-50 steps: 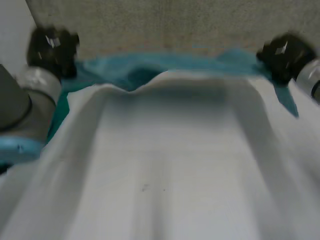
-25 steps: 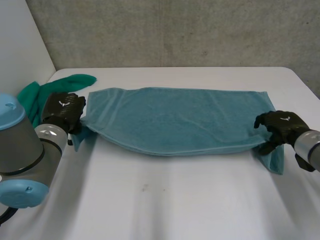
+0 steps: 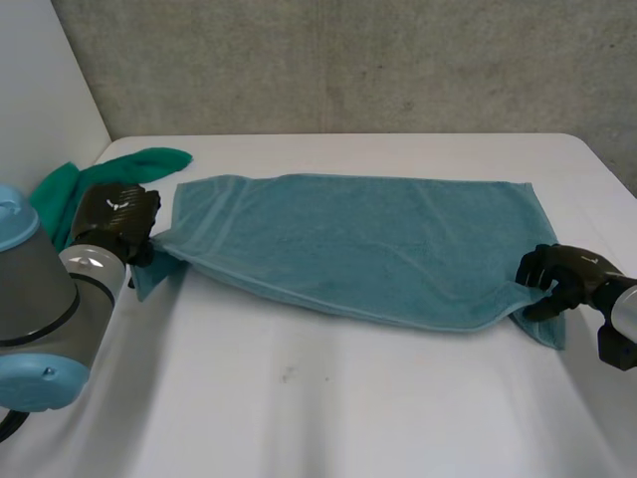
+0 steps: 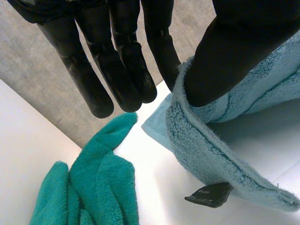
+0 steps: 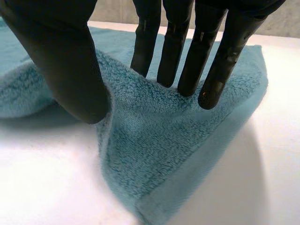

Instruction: Fold the laundry.

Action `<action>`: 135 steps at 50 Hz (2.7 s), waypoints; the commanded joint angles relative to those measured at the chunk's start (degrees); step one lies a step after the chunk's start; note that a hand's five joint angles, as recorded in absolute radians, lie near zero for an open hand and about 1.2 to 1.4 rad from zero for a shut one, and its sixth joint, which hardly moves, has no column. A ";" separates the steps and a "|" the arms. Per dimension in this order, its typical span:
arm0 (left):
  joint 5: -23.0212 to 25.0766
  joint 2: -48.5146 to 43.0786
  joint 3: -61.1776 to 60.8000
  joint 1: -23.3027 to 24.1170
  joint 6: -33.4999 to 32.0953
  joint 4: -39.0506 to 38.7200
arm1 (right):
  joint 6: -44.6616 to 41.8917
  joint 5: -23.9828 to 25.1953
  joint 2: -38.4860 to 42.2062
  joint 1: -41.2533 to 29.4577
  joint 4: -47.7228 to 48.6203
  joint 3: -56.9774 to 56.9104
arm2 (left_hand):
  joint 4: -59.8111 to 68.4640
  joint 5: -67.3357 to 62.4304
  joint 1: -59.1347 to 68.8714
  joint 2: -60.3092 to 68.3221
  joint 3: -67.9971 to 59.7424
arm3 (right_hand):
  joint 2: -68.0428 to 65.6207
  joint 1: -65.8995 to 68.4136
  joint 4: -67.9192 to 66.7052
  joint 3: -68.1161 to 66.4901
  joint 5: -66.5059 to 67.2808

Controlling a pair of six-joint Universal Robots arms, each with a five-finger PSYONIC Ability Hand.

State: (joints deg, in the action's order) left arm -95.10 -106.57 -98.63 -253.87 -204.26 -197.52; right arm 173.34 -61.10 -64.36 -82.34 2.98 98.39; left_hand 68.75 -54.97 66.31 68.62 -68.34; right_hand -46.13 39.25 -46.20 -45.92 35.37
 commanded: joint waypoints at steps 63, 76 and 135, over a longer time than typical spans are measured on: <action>-0.44 3.84 -5.36 3.21 -17.67 14.19 | -59.27 -21.43 -5.78 -8.97 -23.56 -8.03 | 11.25 -15.03 13.69 11.38 -11.66 | -33.87 40.75 -33.80 -34.08 34.63; -1.58 -20.94 18.72 4.53 -18.72 -4.62 | -59.17 -26.79 11.79 -16.71 1.31 -25.00 | 11.25 -15.03 13.69 11.38 -11.66 | -33.87 40.75 -33.80 -34.08 34.63; -0.26 -6.37 2.92 9.01 1.32 -0.15 | -30.17 -1.66 0.81 7.81 0.34 -3.74 | -57.69 53.92 -55.25 -57.56 57.28 | 9.32 -2.44 9.40 9.11 -8.57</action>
State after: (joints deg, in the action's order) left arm -95.67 -112.79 -94.06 -244.65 -202.86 -197.52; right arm 143.40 -64.12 -65.35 -76.66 -5.54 91.24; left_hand 11.57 -2.79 10.85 11.62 -12.01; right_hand -26.35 22.82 -27.04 -26.81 16.08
